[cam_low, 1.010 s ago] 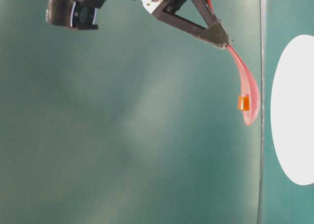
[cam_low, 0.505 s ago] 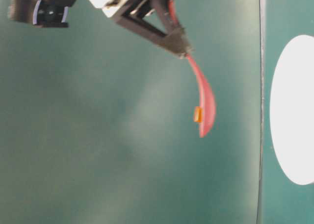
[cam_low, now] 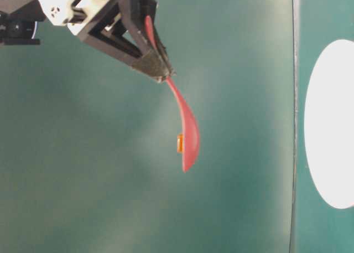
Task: Grip the spoon and scoop the red block from the bowl with right arm.
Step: 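Raise the spoon holding the cube above the bowl with the right gripper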
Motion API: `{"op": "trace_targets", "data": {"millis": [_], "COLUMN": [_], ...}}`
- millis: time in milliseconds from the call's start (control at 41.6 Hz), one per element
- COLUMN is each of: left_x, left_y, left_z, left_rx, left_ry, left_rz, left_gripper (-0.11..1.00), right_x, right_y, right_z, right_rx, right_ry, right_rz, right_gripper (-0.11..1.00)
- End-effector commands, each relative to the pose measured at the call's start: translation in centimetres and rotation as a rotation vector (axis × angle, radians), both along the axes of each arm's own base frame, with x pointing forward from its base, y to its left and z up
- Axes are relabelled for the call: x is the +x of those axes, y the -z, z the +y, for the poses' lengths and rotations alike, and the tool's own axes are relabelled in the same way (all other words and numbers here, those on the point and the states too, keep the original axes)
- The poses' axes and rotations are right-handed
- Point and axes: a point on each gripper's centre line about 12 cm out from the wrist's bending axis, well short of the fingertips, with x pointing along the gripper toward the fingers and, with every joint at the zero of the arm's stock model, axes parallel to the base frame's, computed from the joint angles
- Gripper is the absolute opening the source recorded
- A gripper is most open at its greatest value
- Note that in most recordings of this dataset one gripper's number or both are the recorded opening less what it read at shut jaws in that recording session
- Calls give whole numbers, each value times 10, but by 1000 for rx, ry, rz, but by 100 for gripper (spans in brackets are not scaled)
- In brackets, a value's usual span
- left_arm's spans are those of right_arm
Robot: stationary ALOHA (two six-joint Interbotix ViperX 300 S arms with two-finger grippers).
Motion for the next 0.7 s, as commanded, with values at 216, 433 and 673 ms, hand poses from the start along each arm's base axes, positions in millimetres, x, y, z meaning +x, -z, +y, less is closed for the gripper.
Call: {"op": "trace_targets", "data": {"millis": [216, 433, 673], "left_x": [2, 2, 2], "left_y": [-7, -7, -6], "left_z": [0, 0, 0], "left_rx": [-27, -32, -32], "left_ry": [-9, -10, -10], "left_rz": [-19, -18, -16], "left_gripper": [0, 0, 0], "right_x": [1, -1, -5], "right_y": [-20, -19, -19], "right_z": [1, 0, 0], "right_rx": [8, -15, -39], "right_ry": [5, 1, -6], "right_rz": [-52, -47, -38], "right_gripper": [24, 24, 24]}}
